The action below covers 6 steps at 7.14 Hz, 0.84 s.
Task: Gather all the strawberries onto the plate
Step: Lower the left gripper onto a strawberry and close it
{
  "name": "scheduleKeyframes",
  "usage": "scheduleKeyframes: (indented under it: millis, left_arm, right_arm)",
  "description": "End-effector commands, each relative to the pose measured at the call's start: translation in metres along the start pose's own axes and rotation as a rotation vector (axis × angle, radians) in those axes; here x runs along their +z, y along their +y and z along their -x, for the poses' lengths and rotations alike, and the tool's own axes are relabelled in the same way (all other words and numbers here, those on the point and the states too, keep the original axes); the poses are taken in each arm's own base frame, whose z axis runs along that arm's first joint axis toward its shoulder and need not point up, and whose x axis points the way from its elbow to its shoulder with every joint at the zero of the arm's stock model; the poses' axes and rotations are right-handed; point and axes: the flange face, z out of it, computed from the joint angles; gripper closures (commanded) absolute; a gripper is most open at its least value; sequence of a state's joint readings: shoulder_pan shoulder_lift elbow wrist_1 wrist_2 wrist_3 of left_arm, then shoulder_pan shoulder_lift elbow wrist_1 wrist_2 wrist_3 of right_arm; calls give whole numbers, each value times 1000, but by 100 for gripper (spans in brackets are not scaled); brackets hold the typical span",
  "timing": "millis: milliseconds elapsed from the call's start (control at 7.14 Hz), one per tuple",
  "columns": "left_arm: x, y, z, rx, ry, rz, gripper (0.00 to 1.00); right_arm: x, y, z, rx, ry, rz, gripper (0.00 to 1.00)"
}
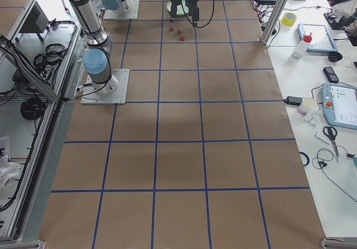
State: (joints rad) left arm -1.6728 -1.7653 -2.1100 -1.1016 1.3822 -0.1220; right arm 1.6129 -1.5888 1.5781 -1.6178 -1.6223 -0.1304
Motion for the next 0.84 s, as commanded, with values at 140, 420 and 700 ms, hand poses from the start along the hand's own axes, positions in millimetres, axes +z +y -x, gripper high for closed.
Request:
scheduleKeyframes:
  millis: [140, 420, 700]
  left_arm:
    - [38, -3, -12, -54, -9, 17, 13]
    - [41, -2, -14, -92, -10, 25, 48]
    - [33, -6, -17, -91, -7, 7, 100]
  right_arm:
    - [-3, 5, 2, 64, 2, 36, 0]
    - [-2, -1, 6, 111, -33, 3, 0]
    - [9, -15, 7, 249, -36, -92, 0]
